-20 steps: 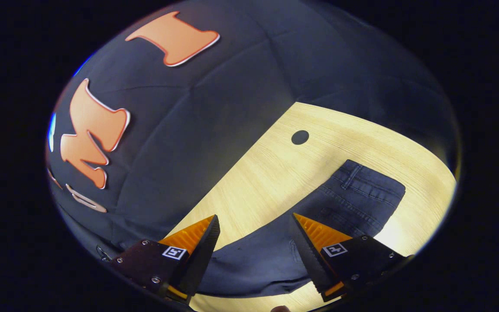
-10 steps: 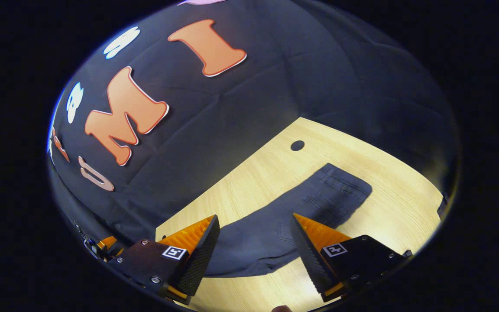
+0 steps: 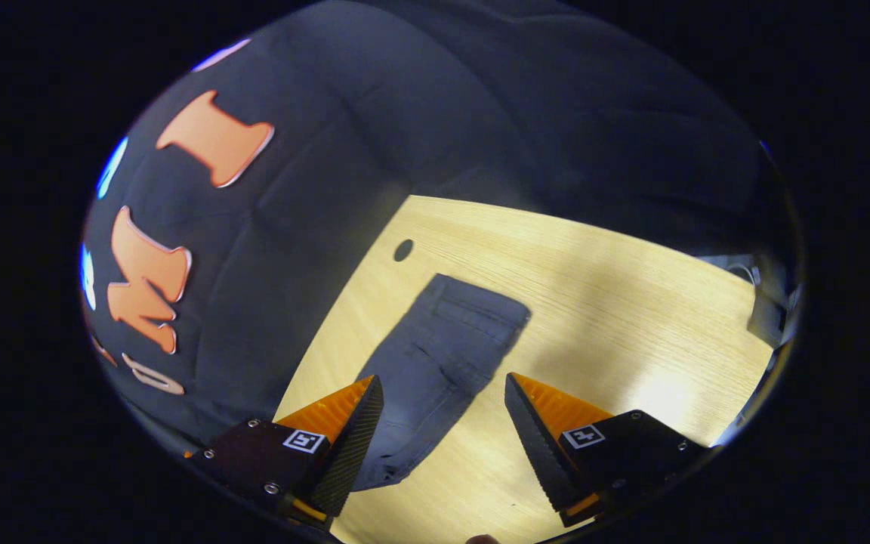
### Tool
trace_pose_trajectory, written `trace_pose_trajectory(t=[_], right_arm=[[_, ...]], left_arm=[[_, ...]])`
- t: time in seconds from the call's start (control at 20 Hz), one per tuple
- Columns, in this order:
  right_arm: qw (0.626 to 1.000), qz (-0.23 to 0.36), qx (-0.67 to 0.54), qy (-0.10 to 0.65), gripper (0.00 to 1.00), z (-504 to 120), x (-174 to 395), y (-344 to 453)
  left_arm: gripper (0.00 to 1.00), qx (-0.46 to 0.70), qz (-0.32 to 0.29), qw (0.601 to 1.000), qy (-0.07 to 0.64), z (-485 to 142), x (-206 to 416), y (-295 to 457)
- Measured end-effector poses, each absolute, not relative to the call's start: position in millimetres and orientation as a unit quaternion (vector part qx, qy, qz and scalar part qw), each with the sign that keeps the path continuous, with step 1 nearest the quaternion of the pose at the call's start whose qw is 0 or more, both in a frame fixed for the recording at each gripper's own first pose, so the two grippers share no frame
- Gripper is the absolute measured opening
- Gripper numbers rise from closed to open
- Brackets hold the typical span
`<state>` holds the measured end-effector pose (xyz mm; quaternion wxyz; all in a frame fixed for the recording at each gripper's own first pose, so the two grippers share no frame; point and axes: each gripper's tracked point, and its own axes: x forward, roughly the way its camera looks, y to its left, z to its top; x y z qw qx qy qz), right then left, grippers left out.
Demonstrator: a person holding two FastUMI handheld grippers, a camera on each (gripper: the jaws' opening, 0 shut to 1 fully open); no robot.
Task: Grasp the waist and the cuffs of the jeans and fold them to make the two legs overlap; first hold the waist and fold one-third of the jeans toward the cuffs, then hold the cuffs and fold the remaining one-third in the same direction to finish folding.
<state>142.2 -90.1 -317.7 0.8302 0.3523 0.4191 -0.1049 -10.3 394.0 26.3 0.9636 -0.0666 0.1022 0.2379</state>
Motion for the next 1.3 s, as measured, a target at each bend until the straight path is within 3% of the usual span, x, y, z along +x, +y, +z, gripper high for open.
trace_pose_trajectory(t=[0.3,0.55,0.7,0.8,0.95,1.0,1.05,1.3], right_arm=[[0.792,-0.119,0.384,0.459,0.98,-367.6,164.9,-92.0],[0.780,-0.142,0.392,0.467,1.00,-393.1,180.8,-94.1],[0.788,-0.154,0.388,0.453,0.96,-397.7,192.8,-92.5],[0.797,-0.174,0.366,0.448,0.81,-404.3,187.9,-102.0],[0.813,-0.167,0.355,0.431,0.36,-406.0,191.2,-100.6],[0.808,-0.174,0.364,0.429,0.35,-408.6,190.7,-99.8],[0.813,-0.171,0.361,0.424,0.17,-397.3,187.7,-102.9],[0.861,-0.144,0.312,0.374,0.16,-357.6,195.2,-93.6]], left_arm=[[0.98,-0.037,0.280,0.954,0.104,24.7,-8.4,368.9],[0.97,-0.050,0.307,0.945,0.106,19.3,-18.4,365.4],[1.00,-0.057,0.323,0.939,0.105,18.2,-26.3,368.2],[0.97,-0.070,0.334,0.934,0.103,15.4,-31.7,370.8],[0.98,-0.103,0.347,0.927,0.101,4.4,-43.8,376.0],[0.98,-0.116,0.349,0.924,0.102,0.4,-47.6,378.2],[0.97,-0.126,0.352,0.922,0.105,-5.7,-52.2,381.8],[0.98,-0.136,0.360,0.917,0.109,-11.2,-71.0,413.2]])
